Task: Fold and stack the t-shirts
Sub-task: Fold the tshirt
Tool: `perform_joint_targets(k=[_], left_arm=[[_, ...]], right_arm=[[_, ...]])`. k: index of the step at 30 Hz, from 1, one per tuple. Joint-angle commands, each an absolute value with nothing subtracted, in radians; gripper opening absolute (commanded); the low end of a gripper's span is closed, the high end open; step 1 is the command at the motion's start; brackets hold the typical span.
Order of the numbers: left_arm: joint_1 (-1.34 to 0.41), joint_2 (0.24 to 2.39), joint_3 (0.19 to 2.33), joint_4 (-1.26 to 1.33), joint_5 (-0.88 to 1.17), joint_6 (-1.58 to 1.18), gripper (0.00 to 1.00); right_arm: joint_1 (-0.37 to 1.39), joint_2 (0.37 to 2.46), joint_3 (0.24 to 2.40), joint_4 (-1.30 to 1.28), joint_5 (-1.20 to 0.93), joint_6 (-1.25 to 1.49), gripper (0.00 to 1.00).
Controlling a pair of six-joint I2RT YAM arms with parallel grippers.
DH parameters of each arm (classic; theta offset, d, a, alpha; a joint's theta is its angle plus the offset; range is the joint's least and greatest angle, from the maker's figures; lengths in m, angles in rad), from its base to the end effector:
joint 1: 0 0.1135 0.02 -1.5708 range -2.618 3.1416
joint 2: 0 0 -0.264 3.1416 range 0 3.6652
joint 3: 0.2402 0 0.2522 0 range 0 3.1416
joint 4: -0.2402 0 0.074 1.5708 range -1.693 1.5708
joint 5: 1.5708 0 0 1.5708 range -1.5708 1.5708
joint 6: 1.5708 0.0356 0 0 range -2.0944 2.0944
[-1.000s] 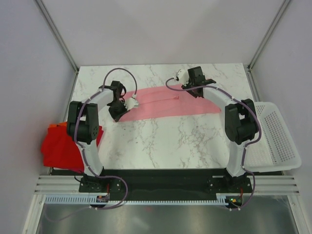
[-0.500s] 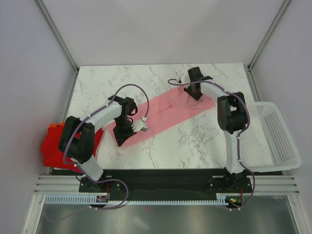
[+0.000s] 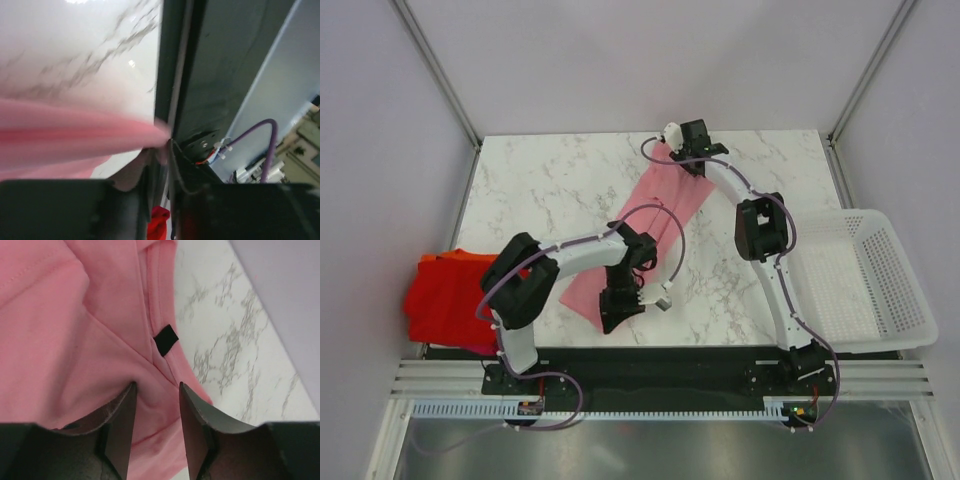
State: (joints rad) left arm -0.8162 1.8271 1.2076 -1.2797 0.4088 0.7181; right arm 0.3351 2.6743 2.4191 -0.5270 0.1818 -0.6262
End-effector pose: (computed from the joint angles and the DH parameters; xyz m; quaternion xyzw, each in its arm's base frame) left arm 0.1861 -0.2186 0.1745 -0.6466 -0.7184 0.1922 0.1697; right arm 0.5548 0.1864 0.1518 -0.3942 0.8314 -0.1384 0.3664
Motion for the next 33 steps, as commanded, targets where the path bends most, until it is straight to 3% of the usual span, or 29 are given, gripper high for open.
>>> perform_joint_targets(k=[1,5,12,17,24,33], left_arm=[[-0.905,1.923,1.326,-1.324,0.583,0.663,0.27],[-0.916,1.985,1.55,-1.374,0.693,0.64,0.36],[-0.79,1.953,1.887,-1.466,0.58,0.626,0.43],[-0.629,1.907,1.714,-1.317,0.593,0.571,0.38],[-0.42,1.911,1.513,-1.16,0.607,0.568,0.32],[-0.4,1.996,1.323,-1.055,0.612,0.577,0.3]], right_arm=[[0.37,2.784,2.43,-0.382,0.172,-0.66,0.5],[0.374,2.775,2.485,-0.27,0.227,-0.618,0.58],[0.341,2.349,2.203,-0.106,0.305,-0.534,0.64],[0.337,2.122,1.947,-0.208,0.213,-0.422,0.64],[0.333,2.072,1.717,-0.374,-0.073,-0.278,0.54],[0.341,2.22,1.794,-0.391,-0.133,-0.255,0.54]])
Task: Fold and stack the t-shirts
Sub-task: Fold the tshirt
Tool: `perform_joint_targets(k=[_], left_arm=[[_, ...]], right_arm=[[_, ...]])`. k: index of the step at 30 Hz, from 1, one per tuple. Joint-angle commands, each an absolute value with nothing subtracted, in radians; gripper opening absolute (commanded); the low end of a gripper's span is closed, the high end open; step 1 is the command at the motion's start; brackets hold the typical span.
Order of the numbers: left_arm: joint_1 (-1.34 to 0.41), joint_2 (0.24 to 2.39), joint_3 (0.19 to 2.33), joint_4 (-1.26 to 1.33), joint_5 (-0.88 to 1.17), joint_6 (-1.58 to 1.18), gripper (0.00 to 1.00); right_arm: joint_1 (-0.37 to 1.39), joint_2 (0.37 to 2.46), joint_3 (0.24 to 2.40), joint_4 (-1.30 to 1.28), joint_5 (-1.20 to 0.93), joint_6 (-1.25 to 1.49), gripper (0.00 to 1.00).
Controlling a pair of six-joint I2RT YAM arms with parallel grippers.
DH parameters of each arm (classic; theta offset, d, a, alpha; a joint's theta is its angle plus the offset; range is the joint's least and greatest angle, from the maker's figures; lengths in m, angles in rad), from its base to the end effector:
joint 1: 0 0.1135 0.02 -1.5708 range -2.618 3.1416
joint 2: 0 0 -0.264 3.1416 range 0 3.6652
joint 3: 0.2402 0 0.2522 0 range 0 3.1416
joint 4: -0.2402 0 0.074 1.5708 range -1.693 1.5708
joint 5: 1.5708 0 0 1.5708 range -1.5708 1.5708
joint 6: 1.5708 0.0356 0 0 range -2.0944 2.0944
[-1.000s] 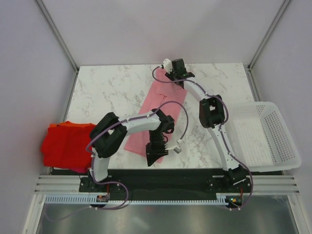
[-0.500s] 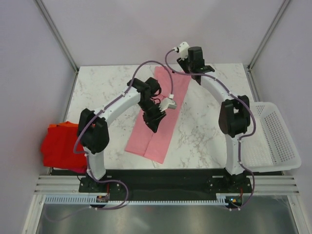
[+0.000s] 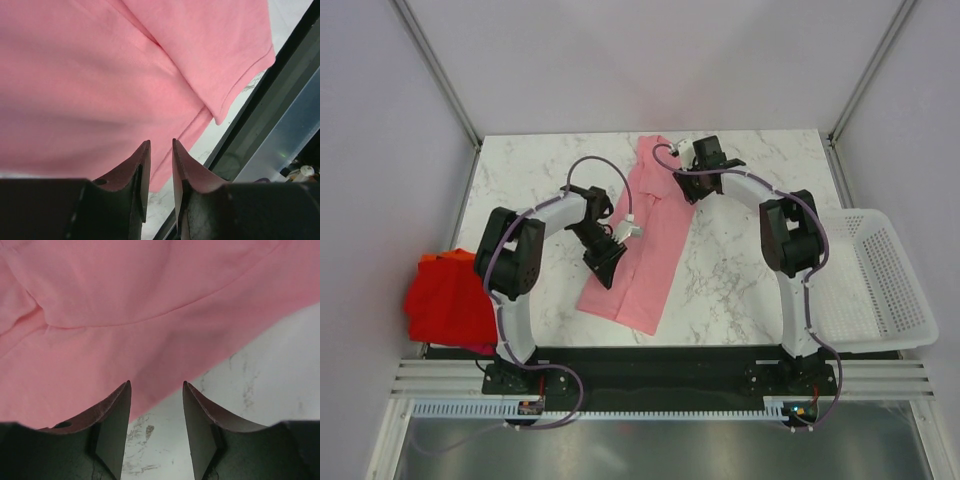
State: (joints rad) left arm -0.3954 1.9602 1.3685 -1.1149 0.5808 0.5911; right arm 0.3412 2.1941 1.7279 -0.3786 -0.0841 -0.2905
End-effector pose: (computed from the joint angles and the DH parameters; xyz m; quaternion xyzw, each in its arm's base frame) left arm 0.3090 -0.1501 0.1681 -0.4355 -0.8512 0.2907 0.0368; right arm 0.4632 0.1676 0.1895 -0.3043 0.8832 0.0483 0.3537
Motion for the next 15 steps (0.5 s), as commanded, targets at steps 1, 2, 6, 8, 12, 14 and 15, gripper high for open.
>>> perform_joint_targets(k=[1,2,6,8,12,14,15], left_arm=[[-0.4,2.002,1.31,-1.033,0.611,0.571,0.3],[-0.4,2.011,1.298,-1.025,0.609,0.568,0.3],[-0.405,2.055,1.299,-1.006,0.627,0.531,0.29],[-0.413,2.077,1.316,-1.009,0.618,0.491,0.29],[-0.445,2.105,1.344,-1.022,0.621,0.462,0.29],[-0.459,2.111,1.345,-1.026,0.623,0.459,0.29],[-0.466,2.111,1.345,-1.029,0.623,0.457,0.29]], right_arm=[[0.342,2.236,1.807,-0.393,-0.132,-0.256,0.53],[0.341,2.264,1.818,-0.396,-0.13,-0.258,0.53],[0.342,2.325,1.876,-0.406,-0.117,-0.268,0.54],[0.341,2.365,1.9,-0.419,-0.109,-0.276,0.54],[0.341,2.456,2.018,-0.46,-0.078,-0.293,0.56],[0.342,2.486,2.065,-0.471,-0.071,-0.304,0.56],[0.342,2.499,2.115,-0.475,-0.066,-0.308,0.56]])
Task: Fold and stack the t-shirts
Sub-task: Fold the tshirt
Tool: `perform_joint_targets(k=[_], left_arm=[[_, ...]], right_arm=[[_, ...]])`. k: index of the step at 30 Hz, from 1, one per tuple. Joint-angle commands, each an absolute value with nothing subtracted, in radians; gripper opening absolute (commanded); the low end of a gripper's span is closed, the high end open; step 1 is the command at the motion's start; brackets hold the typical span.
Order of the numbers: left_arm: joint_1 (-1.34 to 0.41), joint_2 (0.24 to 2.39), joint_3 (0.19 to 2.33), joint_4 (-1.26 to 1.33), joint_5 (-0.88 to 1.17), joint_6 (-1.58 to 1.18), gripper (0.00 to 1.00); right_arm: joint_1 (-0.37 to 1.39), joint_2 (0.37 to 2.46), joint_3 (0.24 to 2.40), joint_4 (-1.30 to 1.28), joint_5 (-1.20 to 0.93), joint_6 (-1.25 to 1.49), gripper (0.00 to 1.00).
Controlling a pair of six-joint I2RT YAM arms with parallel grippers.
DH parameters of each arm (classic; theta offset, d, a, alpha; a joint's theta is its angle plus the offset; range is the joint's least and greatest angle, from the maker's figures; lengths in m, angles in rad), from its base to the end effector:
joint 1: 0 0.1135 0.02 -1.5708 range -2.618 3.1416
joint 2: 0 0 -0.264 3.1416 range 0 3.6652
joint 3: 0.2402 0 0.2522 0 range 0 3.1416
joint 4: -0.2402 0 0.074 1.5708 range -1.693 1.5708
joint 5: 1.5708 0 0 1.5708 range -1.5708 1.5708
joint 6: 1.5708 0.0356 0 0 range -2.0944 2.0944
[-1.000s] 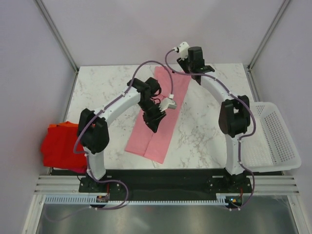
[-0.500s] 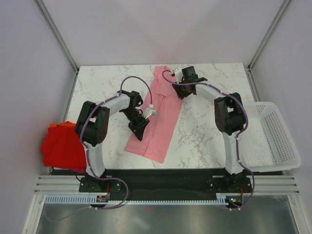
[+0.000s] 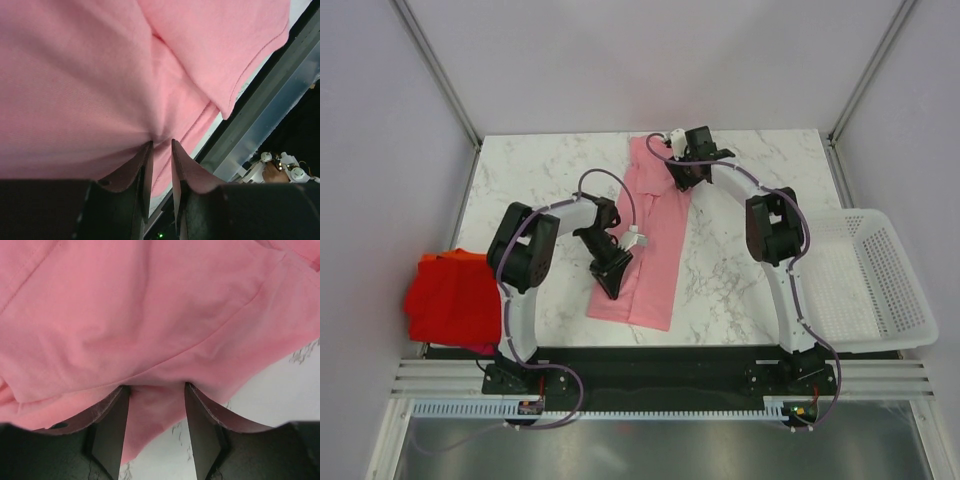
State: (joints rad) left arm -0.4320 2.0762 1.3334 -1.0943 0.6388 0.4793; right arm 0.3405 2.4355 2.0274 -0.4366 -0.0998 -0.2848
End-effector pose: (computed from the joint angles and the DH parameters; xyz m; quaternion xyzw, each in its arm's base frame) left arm 0.3015 -0.1624 0.1240 -0.3767 -0.8634 0.3141 0.1186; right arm 0.5099 0.1844 0.1608 -0.3040 0.8829 0.0565 0.3532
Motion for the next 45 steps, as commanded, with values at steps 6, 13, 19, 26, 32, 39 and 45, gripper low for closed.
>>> perform_joint_targets(k=[6,13,19,26,32,39,45], left_arm=[[-0.549,2.12,1.368,-1.034,0.627,0.442,0.29],[-0.626,2.12,1.388,-1.032,0.627,0.423,0.29],[-0.63,2.01,1.422,-1.058,0.566,0.394,0.29],[-0.462,1.622,1.468,-1.035,0.305,0.142,0.22],[-0.339,1.591,1.361,-1.019,0.501,-0.144,0.53],[-0.301,1.582,1.094,-0.891,0.641,-0.304,0.68],[-0.298,1.549,0.907,-0.831,0.653,-0.409,0.64]], right_arm=[[0.35,2.563,2.23,-0.486,-0.058,-0.322,0.58],[0.367,2.534,2.203,-0.497,-0.078,-0.366,0.6],[0.344,2.404,2.161,-0.566,-0.02,-0.345,0.61],[0.288,1.976,1.748,-0.537,-0.19,-0.069,0.61],[0.288,1.735,1.34,-0.511,-0.463,0.182,0.6],[0.287,1.542,0.959,-0.442,-0.663,0.388,0.6],[0.33,1.448,0.746,-0.491,-0.66,0.477,0.6]])
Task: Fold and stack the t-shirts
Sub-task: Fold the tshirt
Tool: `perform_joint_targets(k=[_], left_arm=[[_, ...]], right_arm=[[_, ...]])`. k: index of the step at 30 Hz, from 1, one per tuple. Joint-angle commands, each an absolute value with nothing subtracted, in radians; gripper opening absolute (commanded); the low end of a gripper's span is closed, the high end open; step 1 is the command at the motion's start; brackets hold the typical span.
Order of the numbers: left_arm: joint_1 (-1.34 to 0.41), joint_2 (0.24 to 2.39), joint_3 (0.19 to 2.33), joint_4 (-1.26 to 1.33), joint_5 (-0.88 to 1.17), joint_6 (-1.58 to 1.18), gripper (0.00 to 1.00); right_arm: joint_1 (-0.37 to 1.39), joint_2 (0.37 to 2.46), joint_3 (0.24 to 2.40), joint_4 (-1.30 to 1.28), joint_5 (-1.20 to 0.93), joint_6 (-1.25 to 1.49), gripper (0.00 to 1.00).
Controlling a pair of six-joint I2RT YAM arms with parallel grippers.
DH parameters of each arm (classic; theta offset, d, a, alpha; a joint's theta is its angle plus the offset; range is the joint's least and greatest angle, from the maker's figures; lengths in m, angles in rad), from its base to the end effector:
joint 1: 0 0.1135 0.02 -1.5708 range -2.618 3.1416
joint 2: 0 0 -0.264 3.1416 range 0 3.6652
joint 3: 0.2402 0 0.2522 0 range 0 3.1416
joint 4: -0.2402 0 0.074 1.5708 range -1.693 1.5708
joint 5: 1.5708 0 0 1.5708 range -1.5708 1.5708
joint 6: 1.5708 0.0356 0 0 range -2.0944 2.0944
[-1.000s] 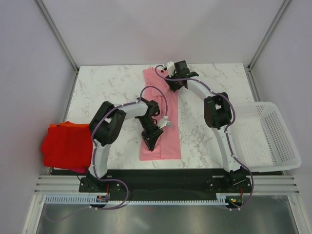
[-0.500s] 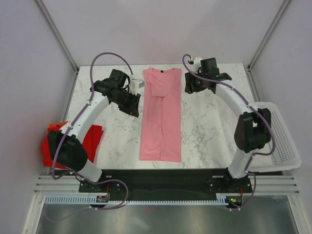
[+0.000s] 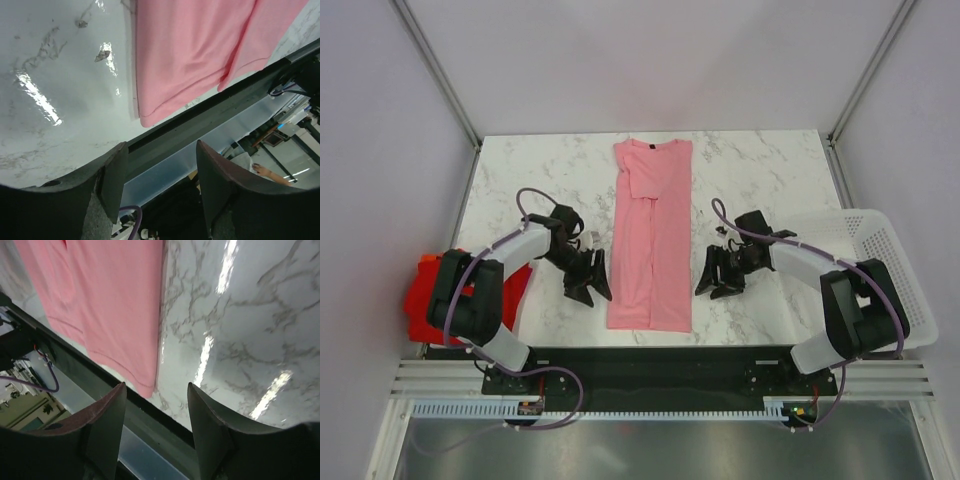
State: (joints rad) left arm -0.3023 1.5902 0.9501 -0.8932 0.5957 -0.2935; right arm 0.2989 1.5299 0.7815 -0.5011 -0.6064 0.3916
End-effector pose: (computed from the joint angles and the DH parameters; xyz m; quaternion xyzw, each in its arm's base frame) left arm 0.2435 -0.0969 0.1759 -0.0097 -0.9558 0.2858 0.0690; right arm 0.2445 0.0966 0.1566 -0.0041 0.9433 0.3290 0.0439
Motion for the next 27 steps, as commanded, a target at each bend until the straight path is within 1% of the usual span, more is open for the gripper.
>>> perform_joint_targets(k=[1,4,8,9,14,18,26,27], left_arm=[[-0.298,1.549,0.864,-0.816,0.653,-0.417,0.63],[-0.298,1.566,0.799,-0.782,0.646,-0.443,0.58],[-0.299,1.601,0.788,-0.732,0.627,-0.472,0.56],[-0.301,1.609,0.798,-0.727,0.627,-0.469,0.54],[-0.317,1.658,0.802,-0.696,0.632,-0.491,0.52],[-0.336,1.687,0.801,-0.683,0.641,-0.495,0.48],[-0.383,1.749,0.834,-0.667,0.653,-0.506,0.47],[-0.385,1.759,0.844,-0.667,0.653,-0.506,0.43]], right_arm=[[0.337,1.442,0.703,-0.489,-0.657,0.486,0.6],[0.353,1.421,0.631,-0.45,-0.634,0.528,0.59],[0.359,1.43,0.592,-0.417,-0.595,0.566,0.59],[0.362,1.436,0.594,-0.419,-0.597,0.568,0.59],[0.393,1.514,0.626,-0.396,-0.6,0.592,0.57],[0.439,1.571,0.658,-0.393,-0.603,0.597,0.57],[0.46,1.643,0.684,-0.46,-0.531,0.601,0.54],[0.46,1.647,0.687,-0.463,-0.523,0.603,0.53]])
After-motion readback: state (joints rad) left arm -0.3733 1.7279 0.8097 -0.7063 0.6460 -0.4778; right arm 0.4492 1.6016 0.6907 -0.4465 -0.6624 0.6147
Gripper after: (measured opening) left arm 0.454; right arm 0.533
